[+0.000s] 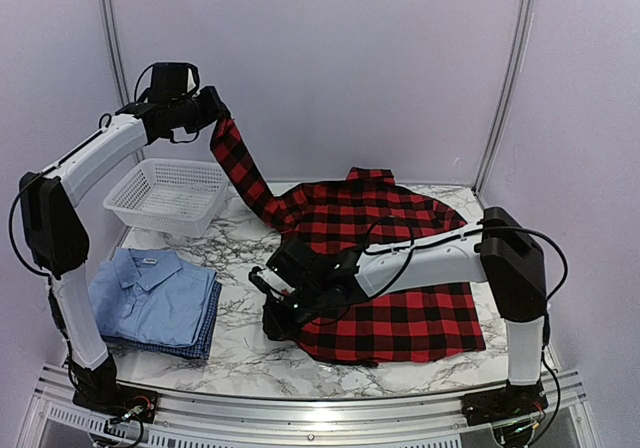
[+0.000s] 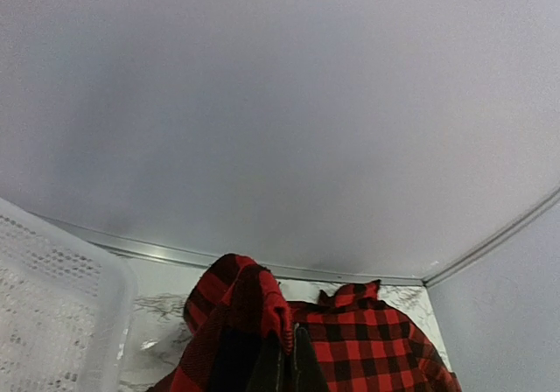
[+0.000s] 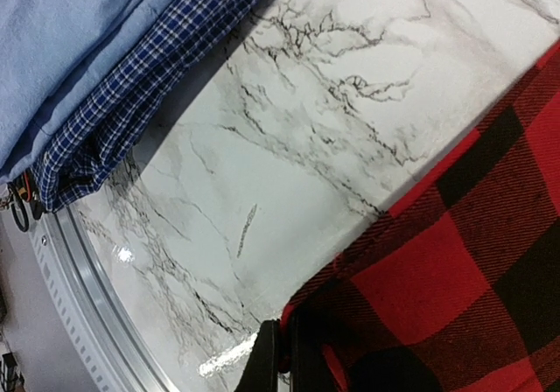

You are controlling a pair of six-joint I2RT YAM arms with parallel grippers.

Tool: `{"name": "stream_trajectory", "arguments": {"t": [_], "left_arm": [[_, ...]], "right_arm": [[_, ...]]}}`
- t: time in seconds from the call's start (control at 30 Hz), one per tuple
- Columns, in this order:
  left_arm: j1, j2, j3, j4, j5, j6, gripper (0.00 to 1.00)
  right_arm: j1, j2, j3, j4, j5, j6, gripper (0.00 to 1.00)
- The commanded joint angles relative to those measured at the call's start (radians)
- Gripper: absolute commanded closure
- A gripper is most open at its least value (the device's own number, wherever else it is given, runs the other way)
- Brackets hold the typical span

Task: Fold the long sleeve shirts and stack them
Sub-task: Adjust the corner of the shirt at the center of the board, then pass from the left arm to the right

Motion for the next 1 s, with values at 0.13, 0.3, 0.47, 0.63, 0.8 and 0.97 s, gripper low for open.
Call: {"name": "stream_trajectory", "arguments": {"t": [0.13,0.3,0.47,0.63,0.8,0.97], "left_arm": [[-0.134,0.021,-0.018,0.161,0.173,-0.054,1.00],[-0.191,0.039,-0.042,0.189,0.273,-0.079,1.00],[-0.243,0.057,-0.079,0.210,0.342,-0.115,1.00],[-0.286,0.073,-0.088,0.213,0.343,-0.135,1.00],[-0.307,0.090,-0.088,0.218,0.326,-0.180,1.00],[-0.326,0.099,-0.092,0.218,0.292,-0.209,1.00]], "right_arm": [[0.007,-0.204,-0.231,0.182,0.126,0.064,0.65],[-0.034,-0.362,-0.269,0.180,0.269,0.051,0.51],[-0.154,-0.502,-0.280,0.238,0.371,-0.021,0.37],[-0.308,-0.494,-0.180,0.352,0.323,-0.078,0.27],[-0.383,-0.376,-0.038,0.361,0.260,-0.049,0.26],[-0.424,-0.299,0.013,0.382,0.192,-0.012,0.23]]}}
